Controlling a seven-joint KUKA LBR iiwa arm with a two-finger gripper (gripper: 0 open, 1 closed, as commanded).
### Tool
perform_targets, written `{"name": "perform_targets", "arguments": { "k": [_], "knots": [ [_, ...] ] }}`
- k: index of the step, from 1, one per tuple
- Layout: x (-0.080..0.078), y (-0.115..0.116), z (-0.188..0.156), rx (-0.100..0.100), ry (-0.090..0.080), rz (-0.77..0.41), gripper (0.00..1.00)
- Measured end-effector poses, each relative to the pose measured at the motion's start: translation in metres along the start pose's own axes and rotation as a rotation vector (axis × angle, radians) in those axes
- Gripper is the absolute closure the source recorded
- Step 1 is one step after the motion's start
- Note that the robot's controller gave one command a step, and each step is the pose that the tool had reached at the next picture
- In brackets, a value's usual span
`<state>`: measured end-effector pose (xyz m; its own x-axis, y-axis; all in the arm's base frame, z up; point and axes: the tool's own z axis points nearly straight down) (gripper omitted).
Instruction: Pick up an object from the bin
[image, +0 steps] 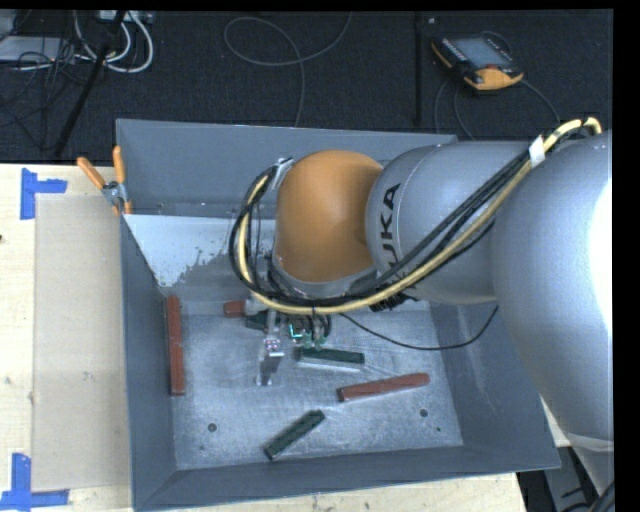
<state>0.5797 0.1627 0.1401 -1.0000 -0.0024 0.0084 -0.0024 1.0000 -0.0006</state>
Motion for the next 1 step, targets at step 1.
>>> {"name": "perform_targets", "arguments": {
  "k": [1],
  "knots": [
    [-0.0020, -0.0007, -0.0046, -0.001, -0.007, 0.004, 0.00]
  ]
}}
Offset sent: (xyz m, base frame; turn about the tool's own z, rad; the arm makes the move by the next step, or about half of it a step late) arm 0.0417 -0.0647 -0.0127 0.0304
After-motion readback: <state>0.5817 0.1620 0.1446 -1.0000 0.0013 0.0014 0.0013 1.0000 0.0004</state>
